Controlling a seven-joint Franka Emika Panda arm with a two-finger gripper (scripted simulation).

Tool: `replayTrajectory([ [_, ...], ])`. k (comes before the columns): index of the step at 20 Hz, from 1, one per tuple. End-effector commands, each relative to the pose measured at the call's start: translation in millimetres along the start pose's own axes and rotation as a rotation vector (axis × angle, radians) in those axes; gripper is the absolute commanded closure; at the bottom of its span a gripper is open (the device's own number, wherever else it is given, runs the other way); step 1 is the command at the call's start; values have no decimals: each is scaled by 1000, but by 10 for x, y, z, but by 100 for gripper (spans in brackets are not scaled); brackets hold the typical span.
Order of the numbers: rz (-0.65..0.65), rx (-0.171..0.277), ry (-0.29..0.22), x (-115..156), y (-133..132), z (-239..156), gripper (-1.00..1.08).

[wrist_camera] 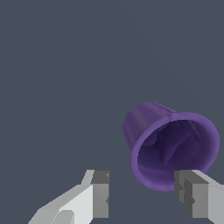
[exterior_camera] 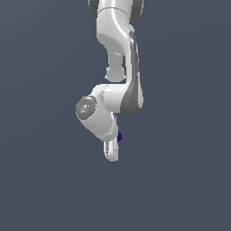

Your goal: Pick up the object and move it to a goal position.

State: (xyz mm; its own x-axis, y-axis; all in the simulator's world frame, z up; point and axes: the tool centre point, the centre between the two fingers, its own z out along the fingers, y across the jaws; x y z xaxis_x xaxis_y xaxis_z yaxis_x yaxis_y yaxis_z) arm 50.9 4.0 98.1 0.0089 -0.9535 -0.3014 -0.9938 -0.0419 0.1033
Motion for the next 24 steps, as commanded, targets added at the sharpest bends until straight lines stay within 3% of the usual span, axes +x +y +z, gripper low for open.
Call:
replayTrajectory([
  [1,8,0,-2,-1,-4,2,-20],
  [14,9,0,-1,0,4,301,-20],
  [15,9,0,-1,0,4,301,108],
  [24,9,0,-1,0,4,301,108],
])
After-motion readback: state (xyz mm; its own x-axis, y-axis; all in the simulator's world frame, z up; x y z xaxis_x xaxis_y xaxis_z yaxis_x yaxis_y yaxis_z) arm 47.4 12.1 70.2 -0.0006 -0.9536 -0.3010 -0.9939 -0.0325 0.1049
